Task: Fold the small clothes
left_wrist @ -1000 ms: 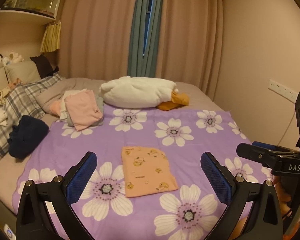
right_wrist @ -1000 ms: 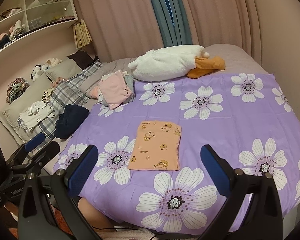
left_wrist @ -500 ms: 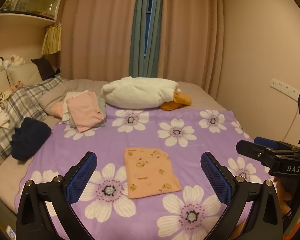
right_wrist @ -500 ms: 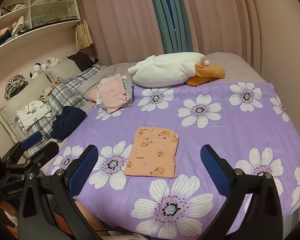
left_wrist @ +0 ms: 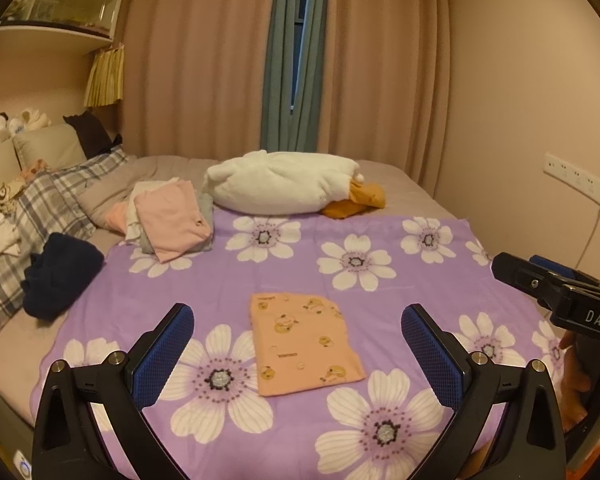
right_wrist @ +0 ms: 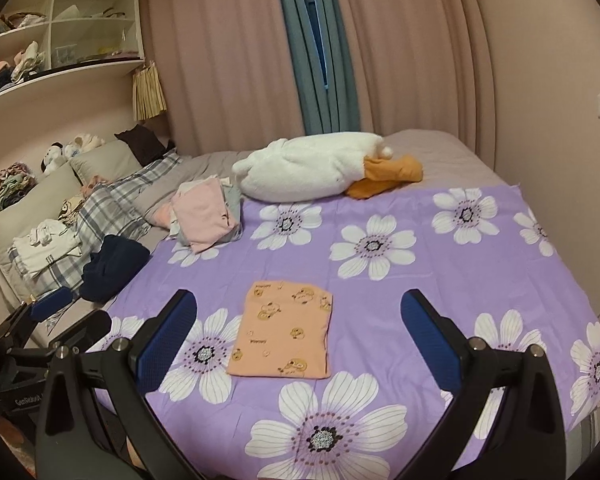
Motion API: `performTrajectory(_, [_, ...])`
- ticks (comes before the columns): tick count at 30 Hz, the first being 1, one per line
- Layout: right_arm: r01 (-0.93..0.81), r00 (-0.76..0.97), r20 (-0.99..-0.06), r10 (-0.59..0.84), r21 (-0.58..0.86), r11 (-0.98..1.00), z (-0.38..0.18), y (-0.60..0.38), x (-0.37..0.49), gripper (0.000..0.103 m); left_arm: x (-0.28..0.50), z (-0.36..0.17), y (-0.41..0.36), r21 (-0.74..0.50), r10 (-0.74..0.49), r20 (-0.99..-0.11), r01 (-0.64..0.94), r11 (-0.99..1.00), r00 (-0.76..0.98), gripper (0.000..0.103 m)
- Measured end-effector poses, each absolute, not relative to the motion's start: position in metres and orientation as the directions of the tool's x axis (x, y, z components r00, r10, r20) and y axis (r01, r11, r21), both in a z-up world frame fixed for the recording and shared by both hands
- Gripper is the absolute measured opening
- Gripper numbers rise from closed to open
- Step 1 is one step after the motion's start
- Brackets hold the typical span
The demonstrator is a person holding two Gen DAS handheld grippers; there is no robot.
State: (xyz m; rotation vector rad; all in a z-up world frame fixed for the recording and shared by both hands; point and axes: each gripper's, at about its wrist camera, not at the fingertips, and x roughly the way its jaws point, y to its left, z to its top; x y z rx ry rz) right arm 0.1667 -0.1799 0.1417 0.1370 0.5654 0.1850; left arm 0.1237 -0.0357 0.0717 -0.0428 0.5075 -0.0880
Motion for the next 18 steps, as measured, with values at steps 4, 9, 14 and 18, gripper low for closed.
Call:
performTrajectory(4, [-0.111,0.839,-0.516,0.175,0.152,0.982,0.1428,-0.1770,0.1642,0.103,0.1222,0.0727,-0.0352,-0.066,-0.094,-0.477,0.072,0.995,0.874,0.103])
performTrajectory(9, [-0.075,0.856,-0.502,0.121,0.112,0.991,0.1444,-0.1746,0.1606,0.103,0.1236,0.0717,-0.0369,-0.051,-0.091,-0.478,0.076,0.996,0.873,0.103])
performTrajectory(14, [-0.081,0.856,-0.501,0.127,0.113,0.990,0.1458,-0.1749,0.1600,0.103,0.1240,0.0705,-0.0384,-0.046,-0.090,-0.484,0.077,0.996,0.871,0.103])
performTrajectory(18, [-0.042,0.867,-0.491,0.082,0.093,0.995,0.1460,-0.1731,0.1578,0.103,0.1215,0.0703,-0.0401,-0.043,-0.087,-0.481,0.076,0.996,0.872,0.103])
